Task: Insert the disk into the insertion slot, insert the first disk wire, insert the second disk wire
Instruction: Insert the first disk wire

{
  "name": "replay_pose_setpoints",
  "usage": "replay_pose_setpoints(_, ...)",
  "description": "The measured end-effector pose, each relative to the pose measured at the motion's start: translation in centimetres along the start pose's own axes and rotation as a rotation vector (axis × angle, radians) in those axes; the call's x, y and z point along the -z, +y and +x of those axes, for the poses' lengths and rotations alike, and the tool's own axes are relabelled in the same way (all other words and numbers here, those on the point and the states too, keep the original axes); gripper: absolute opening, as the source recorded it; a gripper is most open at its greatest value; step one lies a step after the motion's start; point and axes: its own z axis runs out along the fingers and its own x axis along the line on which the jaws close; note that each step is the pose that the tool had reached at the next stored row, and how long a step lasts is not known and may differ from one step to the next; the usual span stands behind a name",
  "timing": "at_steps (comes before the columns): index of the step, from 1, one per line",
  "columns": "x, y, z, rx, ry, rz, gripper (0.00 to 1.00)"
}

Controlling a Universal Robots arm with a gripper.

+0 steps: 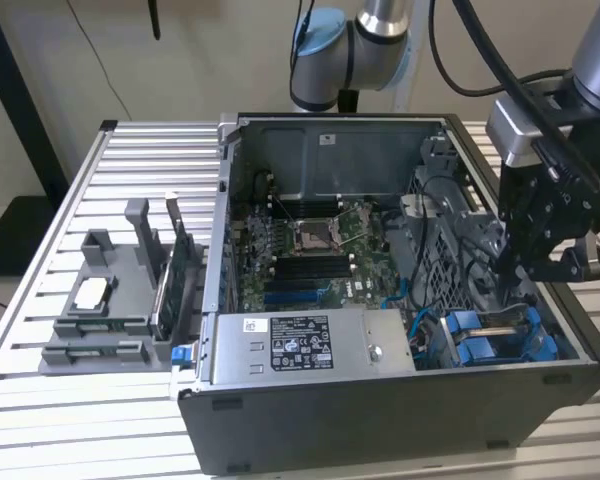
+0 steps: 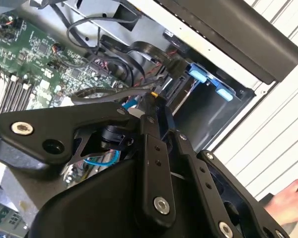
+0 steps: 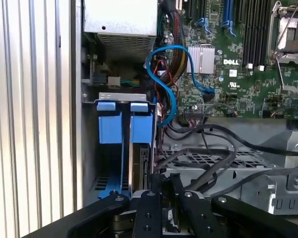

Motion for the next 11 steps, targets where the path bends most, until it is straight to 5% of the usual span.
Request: replay_pose_setpoints(11, -0.44, 0.03, 0.16, -0.064, 0.0078, 0.0028, 0.19)
